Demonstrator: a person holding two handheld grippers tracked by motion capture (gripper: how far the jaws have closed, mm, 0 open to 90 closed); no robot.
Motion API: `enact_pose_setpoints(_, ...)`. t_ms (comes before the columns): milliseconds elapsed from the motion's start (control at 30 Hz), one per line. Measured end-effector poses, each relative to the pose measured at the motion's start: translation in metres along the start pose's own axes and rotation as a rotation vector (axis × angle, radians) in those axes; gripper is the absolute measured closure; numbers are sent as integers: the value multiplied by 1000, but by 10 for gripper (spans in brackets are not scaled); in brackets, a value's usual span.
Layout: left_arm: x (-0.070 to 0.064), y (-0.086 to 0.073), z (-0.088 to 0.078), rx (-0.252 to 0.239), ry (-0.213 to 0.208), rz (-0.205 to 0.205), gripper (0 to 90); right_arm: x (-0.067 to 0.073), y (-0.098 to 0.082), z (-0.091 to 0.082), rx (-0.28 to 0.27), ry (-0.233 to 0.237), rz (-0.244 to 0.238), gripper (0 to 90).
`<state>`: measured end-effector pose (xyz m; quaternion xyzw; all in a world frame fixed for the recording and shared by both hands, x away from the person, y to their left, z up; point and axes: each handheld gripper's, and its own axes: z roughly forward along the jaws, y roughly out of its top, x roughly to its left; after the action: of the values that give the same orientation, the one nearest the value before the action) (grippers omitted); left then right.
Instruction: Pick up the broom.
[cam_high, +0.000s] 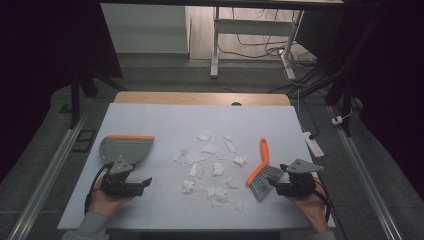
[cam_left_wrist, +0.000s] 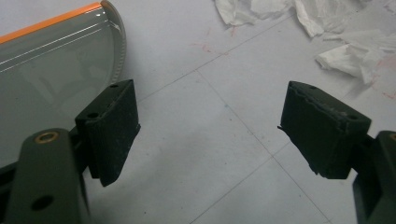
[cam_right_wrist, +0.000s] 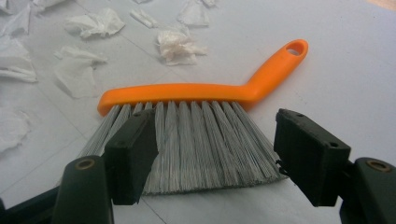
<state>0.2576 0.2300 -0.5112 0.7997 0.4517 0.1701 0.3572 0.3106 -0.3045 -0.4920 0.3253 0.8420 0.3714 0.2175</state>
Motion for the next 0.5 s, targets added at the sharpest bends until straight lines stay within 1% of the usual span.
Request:
enact_pose_setpoints(33,-1,0,0,2,1,6,201,0,0,0,1,1,7,297)
enact_pose_setpoints(167,-2,0,1,2,1,10,201,1,0,0,4,2,0,296)
enact_pose_setpoints(267,-2,0,0,-1,0,12,201,1,0,0,10,4,9,296)
enact_pose_setpoints(500,-2,0,0,-7,12,18,201,2,0,1,14,8,5,297)
